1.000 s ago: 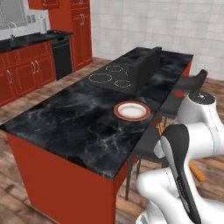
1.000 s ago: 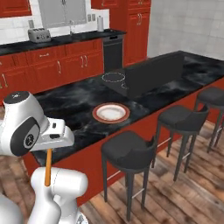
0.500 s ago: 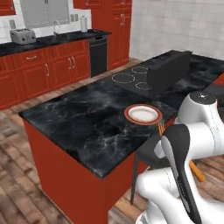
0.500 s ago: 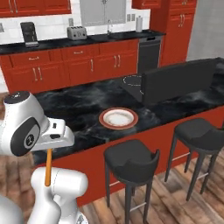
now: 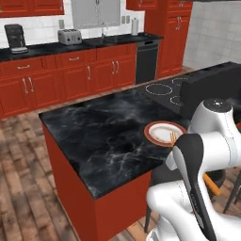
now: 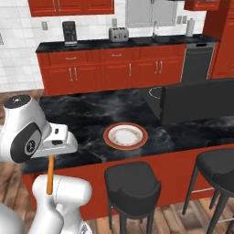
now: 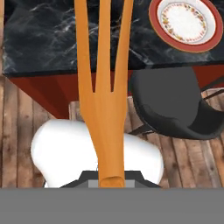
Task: Take the fork and place it on the left side of the plate. Then take the spoon and place it on the right side of the plate. Make sure they're directly next to the plate.
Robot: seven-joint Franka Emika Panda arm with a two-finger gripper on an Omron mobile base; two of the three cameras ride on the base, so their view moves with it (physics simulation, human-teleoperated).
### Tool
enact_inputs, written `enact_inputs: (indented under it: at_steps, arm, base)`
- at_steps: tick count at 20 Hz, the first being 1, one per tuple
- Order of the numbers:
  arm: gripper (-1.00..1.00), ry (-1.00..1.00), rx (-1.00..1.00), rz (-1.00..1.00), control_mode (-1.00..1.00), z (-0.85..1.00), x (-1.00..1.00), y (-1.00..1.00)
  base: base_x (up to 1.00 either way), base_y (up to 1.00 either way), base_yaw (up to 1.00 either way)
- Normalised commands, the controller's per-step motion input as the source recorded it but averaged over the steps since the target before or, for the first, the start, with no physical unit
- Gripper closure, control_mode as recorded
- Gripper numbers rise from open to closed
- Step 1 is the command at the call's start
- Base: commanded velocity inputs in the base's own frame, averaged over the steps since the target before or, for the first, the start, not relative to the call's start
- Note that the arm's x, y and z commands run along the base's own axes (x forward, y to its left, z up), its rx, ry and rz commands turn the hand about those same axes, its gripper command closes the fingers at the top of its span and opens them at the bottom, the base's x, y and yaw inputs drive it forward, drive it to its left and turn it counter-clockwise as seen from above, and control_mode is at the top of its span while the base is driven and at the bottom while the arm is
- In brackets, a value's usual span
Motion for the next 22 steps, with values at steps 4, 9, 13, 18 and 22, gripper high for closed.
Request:
enact_inputs:
  at_steps: [4,9,13,18,22]
  arm:
    - [1.00,0.00,0.00,0.00,1.00,0.00,0.00,0.00]
    - [1.00,0.00,0.00,0.00,1.00,0.00,0.00,0.00]
    - [1.00,0.00,0.00,0.00,1.00,0.00,0.00,0.00]
    - [1.00,0.04,0.00,0.00,-1.00,-0.01,0.76,0.14]
    - [1.00,0.08,0.00,0.00,-1.00,-0.08,1.00,0.23]
  base:
    - [0.41,-0.46,0.24]
    - [0.78,0.13,0.02]
    - [0.84,0.27,0.00]
    - [0.18,0.04,0.00]
    - [0.00,0.00,0.00]
